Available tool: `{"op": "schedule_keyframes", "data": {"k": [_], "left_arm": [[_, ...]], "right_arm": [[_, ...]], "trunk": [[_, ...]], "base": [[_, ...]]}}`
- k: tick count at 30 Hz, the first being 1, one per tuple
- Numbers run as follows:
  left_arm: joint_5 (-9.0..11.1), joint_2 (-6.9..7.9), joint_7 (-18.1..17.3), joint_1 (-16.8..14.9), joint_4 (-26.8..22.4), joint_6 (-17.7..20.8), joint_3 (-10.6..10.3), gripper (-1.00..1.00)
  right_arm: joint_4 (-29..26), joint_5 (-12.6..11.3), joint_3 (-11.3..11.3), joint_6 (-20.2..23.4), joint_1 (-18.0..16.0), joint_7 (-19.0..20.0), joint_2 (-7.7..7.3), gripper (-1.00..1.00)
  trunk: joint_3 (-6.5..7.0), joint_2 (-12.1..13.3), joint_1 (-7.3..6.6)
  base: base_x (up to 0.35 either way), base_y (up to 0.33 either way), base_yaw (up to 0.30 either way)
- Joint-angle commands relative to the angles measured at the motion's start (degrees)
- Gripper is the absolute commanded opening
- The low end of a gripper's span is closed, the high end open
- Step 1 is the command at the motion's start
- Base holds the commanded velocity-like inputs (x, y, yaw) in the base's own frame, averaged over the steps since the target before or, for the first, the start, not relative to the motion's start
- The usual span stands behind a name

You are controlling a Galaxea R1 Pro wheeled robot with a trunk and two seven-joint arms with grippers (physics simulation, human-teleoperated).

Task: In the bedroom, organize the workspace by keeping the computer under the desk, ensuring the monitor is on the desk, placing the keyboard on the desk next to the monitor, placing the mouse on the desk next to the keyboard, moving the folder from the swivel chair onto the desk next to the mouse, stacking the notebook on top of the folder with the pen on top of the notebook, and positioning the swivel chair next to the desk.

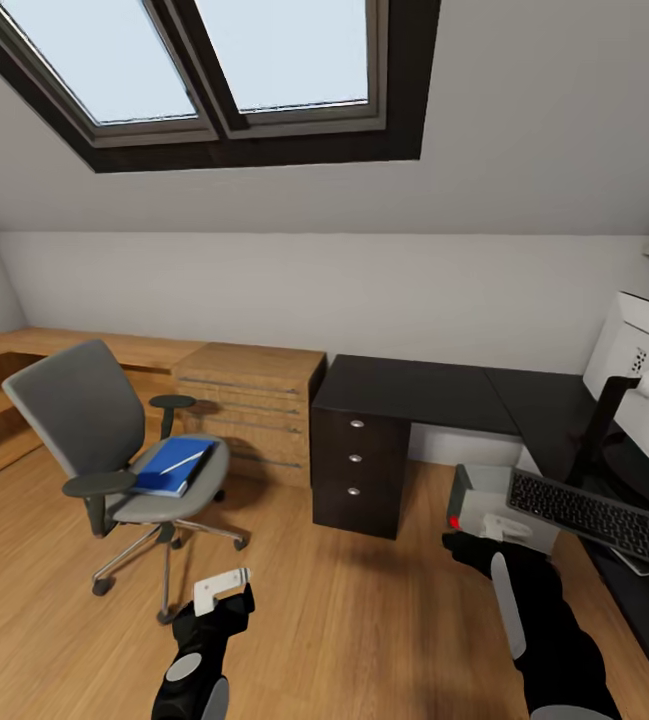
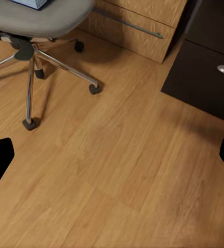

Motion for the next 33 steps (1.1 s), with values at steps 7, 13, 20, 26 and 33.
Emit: {"op": "schedule_keyframes", "data": {"k": [7,13,20,26,33], "left_arm": [[0.5,0.49,0.4,0.0,0.1,0.1,-0.3,1.00],[0.6,0.54,0.4,0.0,0.1,0.1,-0.3,1.00],[0.6,0.64,0.5,0.0,0.1,0.1,-0.2,1.00],[0.7,0.87,0.6,0.0,0.1,0.1,-0.2,1.00],[0.7,0.89,0.6,0.0,0.1,0.1,-0.2,1.00]], "right_arm": [[0.2,0.0,0.0,-2.2,0.2,-0.2,0.13,1.00],[0.9,0.2,0.1,-3.0,0.3,-0.3,0.09,1.00],[1.2,0.4,0.2,-5.6,0.3,-0.3,0.02,1.00],[2.8,3.0,0.4,-7.4,0.3,-0.3,-0.01,1.00],[3.8,5.6,0.5,-10.7,0.3,-0.3,-0.03,1.00]], "trunk": [[0.08,0.0,0.00],[0.20,0.0,0.00],[0.28,0.0,0.00],[0.29,0.0,0.00],[0.29,0.0,0.00]], "base": [[-0.215,0.000,-0.234],[-0.324,-0.030,-0.250],[-0.167,-0.119,-0.256],[-0.018,-0.017,-0.263],[-0.001,-0.001,-0.193]]}}
